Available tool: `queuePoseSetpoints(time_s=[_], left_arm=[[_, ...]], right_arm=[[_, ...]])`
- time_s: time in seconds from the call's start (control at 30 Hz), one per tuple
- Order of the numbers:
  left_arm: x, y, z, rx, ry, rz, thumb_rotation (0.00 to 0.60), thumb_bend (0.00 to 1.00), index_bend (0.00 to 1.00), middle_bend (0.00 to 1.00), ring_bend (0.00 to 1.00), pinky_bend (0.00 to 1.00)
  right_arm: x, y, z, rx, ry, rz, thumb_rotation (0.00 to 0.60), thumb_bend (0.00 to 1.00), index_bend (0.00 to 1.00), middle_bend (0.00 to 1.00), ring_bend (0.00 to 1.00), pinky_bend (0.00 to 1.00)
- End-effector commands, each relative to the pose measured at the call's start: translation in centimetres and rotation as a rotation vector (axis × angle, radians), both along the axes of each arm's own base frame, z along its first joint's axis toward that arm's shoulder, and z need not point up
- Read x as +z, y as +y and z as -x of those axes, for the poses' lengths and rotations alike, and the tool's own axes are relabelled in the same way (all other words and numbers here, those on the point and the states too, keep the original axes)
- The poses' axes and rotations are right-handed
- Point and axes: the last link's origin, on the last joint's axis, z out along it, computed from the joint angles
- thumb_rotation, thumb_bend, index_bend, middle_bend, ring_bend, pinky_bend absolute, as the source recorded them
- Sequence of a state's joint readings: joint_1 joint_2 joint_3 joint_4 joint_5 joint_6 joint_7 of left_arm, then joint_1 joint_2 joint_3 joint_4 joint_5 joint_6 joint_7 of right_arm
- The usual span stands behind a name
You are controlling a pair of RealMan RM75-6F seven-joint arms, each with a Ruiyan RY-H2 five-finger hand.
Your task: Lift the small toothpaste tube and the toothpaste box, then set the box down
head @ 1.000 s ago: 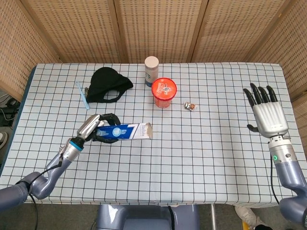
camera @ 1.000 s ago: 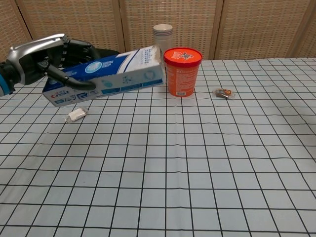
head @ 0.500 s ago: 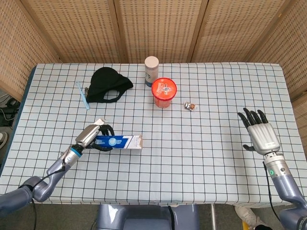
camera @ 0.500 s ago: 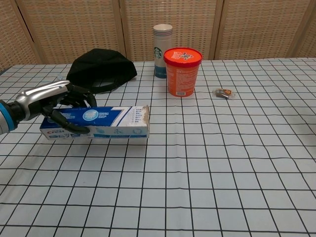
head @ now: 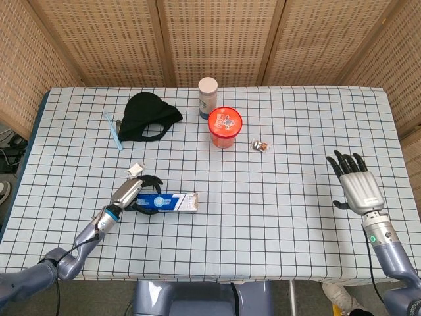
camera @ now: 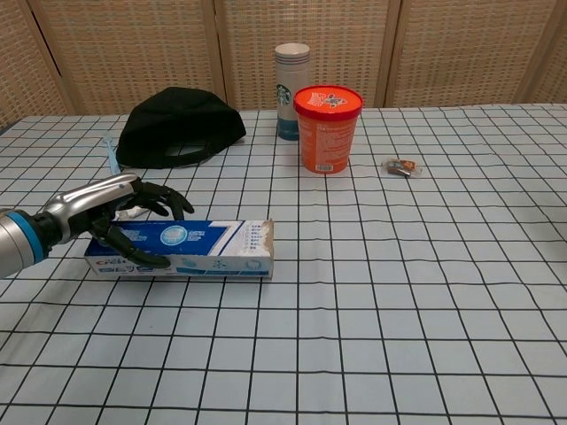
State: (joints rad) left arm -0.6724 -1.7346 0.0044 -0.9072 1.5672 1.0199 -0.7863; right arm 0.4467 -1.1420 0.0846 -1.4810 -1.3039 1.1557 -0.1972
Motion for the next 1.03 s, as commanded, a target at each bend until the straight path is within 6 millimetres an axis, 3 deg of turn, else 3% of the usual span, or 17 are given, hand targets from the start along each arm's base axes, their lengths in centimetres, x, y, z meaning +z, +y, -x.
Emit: queuePoseSetpoints(time_s=[0.03, 0.1, 0.2, 0.27, 0.37, 0.47, 0.67, 0.9, 1.03], left_arm=[[0.6, -0.1, 0.0, 0.004, -0.02, 0.007, 0.6, 0.0, 0.32, 0.0, 0.0, 0.0], [1.2, -0.2, 0.0, 0.0, -0.028, 0.013, 0.6, 0.0, 0.26, 0.0, 0.0, 0.0], [2.7, -0.5, 0.3, -0.025, -0.019, 0.009, 0.6, 0.0, 0.07, 0.0, 0.0, 0.0], [4.6, -0.9, 0.4, -0.047, -0.021, -0.028, 0.6, 0.0, 0.0, 0.0, 0.0, 0.0], [7.3, -1.9, 0.7, -0.065, -0.022, -0.123, 0.6, 0.0, 0.0, 0.0, 0.0, 0.0], [10.5, -4.1, 1.6, -0.026, -0.051, -0.281, 0.6, 0.0, 0.0, 0.0, 0.0, 0.0], [16.0, -8.4, 5.0, 0.101, 0.116, -0.518, 0.6, 0.0, 0.0, 0.0, 0.0, 0.0], [18.9, -11.4, 7.4, 0.228, 0.258, -0.528, 0.6, 0.0, 0.0, 0.0, 0.0, 0.0], [19.6, -12.1, 7.5, 0.248, 0.294, -0.516, 0.6, 0.0, 0.0, 0.0, 0.0, 0.0]], right_arm=[[0.0, 0.1, 0.0, 0.006, -0.001, 0.004, 0.6, 0.0, 0.04, 0.05, 0.1, 0.07], [0.1, 0.3, 0.0, 0.015, 0.005, 0.011, 0.6, 0.0, 0.04, 0.05, 0.1, 0.07], [0.5, 0.8, -0.1, 0.039, 0.013, 0.037, 0.6, 0.0, 0.04, 0.04, 0.1, 0.06], [0.9, 1.4, -0.1, 0.048, -0.016, 0.064, 0.6, 0.0, 0.04, 0.04, 0.1, 0.05], [1.5, 2.3, 0.1, 0.064, -0.046, 0.097, 0.6, 0.0, 0.04, 0.03, 0.09, 0.01], [2.1, 3.6, 0.5, 0.106, -0.049, 0.134, 0.6, 0.0, 0.04, 0.01, 0.03, 0.0], [2.5, 6.4, 1.7, 0.114, -0.02, 0.138, 0.6, 0.0, 0.0, 0.0, 0.0, 0.0], [2.6, 8.1, 2.6, 0.11, -0.003, 0.151, 0.6, 0.0, 0.0, 0.0, 0.0, 0.0], [2.5, 8.8, 2.7, 0.119, -0.001, 0.155, 0.6, 0.0, 0.0, 0.0, 0.0, 0.0]])
